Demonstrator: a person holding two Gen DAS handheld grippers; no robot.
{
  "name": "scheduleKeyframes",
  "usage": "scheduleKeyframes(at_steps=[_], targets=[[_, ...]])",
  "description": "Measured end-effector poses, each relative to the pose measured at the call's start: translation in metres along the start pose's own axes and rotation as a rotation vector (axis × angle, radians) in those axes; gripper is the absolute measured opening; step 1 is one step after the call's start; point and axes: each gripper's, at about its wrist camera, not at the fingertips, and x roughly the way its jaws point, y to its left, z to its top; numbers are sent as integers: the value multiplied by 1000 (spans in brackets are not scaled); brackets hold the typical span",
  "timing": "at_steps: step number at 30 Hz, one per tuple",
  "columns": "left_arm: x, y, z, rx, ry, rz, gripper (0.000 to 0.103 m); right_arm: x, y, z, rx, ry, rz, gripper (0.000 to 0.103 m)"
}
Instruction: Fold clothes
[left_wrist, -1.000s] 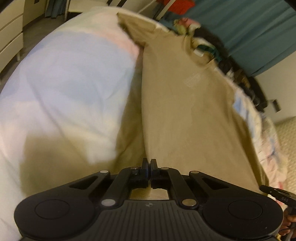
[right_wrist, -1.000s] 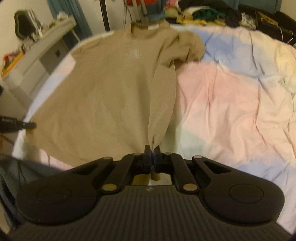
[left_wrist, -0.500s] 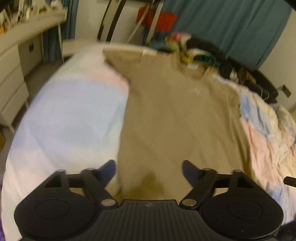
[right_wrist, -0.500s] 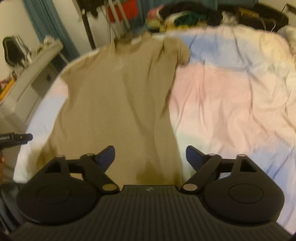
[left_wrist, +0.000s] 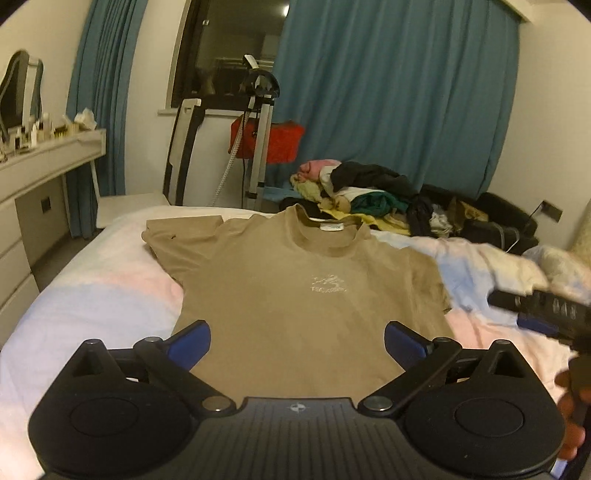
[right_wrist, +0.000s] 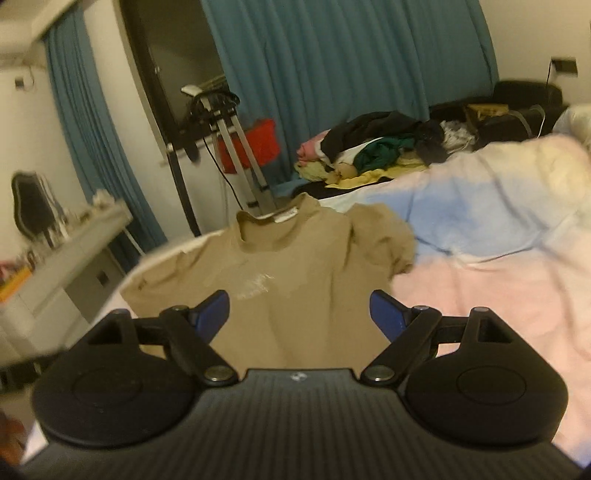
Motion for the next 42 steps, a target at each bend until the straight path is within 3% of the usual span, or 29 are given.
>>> scheduleKeyframes(at_steps=[4,8,13,24,30,32,35,39,40,41,42], targets=[[29,4,-16,-1,5,20,101,36,-29,-8,51,-20,27,85],[54,24,-31,-37,19,39,101,70,-65,-19,90,-9,-1,85],[73,35,-44,-55,52,65,101,99,-120,-30,349,22,-30,87],[92,39,-51,-38,92,56,102,180,-183,-19,709,-1,151,86],[112,35,-54,-69,111,18,102,227,-174,-3,676,13,194,86],[121,33,-56,-63,124,12,102,243,-172,3,682,14,247,86],[133,29,-60,-55,140,2,102,264,-173,4,703,-26,281,85],[147,24,-66,-36,148,2,102,286,-170,17,624,-30,252,64],[150,23,-66,-32,151,3,102,291,-170,24,604,-13,252,54],[152,21,-66,-27,150,3,102,293,-171,32,583,3,256,34],[155,20,-66,-21,147,6,102,295,-171,39,560,16,262,21]])
